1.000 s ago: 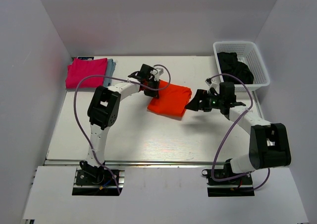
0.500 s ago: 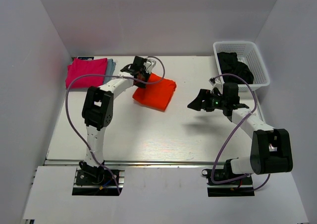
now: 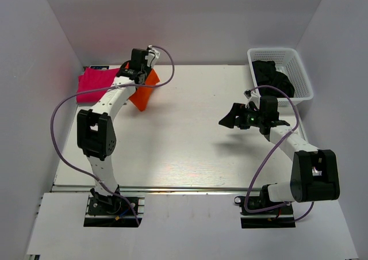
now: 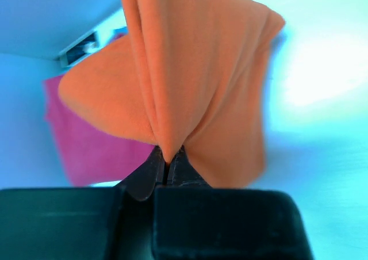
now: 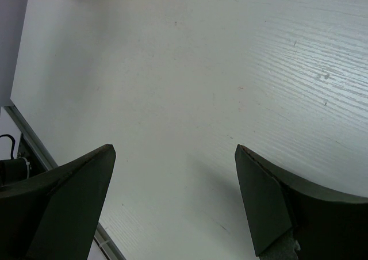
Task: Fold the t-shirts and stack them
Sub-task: Put the neatly folded tshirt into the corner of the board with the left arm
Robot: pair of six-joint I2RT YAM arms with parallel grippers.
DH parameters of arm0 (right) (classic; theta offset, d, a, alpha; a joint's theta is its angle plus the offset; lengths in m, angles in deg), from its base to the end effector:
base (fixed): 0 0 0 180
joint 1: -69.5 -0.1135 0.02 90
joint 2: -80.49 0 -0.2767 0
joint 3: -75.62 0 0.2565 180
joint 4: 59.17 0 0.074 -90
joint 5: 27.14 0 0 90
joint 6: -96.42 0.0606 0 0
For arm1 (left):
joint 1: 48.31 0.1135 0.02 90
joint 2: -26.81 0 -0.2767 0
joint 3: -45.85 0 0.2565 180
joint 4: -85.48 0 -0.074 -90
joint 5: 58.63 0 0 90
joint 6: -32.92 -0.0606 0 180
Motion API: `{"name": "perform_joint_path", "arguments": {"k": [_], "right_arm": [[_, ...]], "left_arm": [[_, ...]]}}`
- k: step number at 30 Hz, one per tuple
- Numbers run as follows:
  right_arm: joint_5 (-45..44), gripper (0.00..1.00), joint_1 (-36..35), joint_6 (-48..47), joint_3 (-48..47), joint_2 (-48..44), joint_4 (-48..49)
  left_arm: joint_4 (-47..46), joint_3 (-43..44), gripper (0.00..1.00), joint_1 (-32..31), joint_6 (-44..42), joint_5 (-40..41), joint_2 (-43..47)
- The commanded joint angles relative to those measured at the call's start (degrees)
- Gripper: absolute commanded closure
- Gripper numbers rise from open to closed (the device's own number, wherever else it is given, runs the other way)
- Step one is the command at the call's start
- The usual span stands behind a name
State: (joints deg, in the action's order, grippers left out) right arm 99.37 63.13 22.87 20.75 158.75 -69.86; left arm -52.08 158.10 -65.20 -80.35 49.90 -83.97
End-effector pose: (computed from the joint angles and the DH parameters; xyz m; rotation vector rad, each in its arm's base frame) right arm 0.2949 0.0692 0.2138 -0.1853 2.1649 0.9167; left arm 0.4590 -0.1192 0.2926 0.6210 2.1909 0.4275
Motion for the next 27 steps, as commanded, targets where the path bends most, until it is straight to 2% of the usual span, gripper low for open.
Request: {"name": "perform_joint_path", "arguments": {"k": [1, 6, 14, 20, 27], "right_arm": [[-0.6, 0.10, 0.3, -0.6, 0.5, -1.4, 0.9], [0.0, 0.10, 0.3, -0.4, -0.1, -1.3, 0.9], [0.8, 0.10, 0.4, 0.3, 0.1, -1.7, 1.6], [1.5, 0.10, 0.3, 1.0, -0.2, -0.5, 2.1], [2.3, 0.10, 0.3, 1.2, -2.1, 0.7, 2.0]], "left_arm": [[-2.4, 1.0, 1.00, 1.8, -4.7, 4.9, 4.2], [-2.4, 3.1, 1.00, 4.9, -7.4, 4.9, 4.8], [-4.9, 5.0, 1.00, 9.1, -6.4, 6.1, 6.7], [-5.6, 5.0, 1.00, 11.9, -6.4, 1.8, 7.2], [-2.3, 12.5, 1.00, 16.8, -2.7, 2.2, 2.7]]}}
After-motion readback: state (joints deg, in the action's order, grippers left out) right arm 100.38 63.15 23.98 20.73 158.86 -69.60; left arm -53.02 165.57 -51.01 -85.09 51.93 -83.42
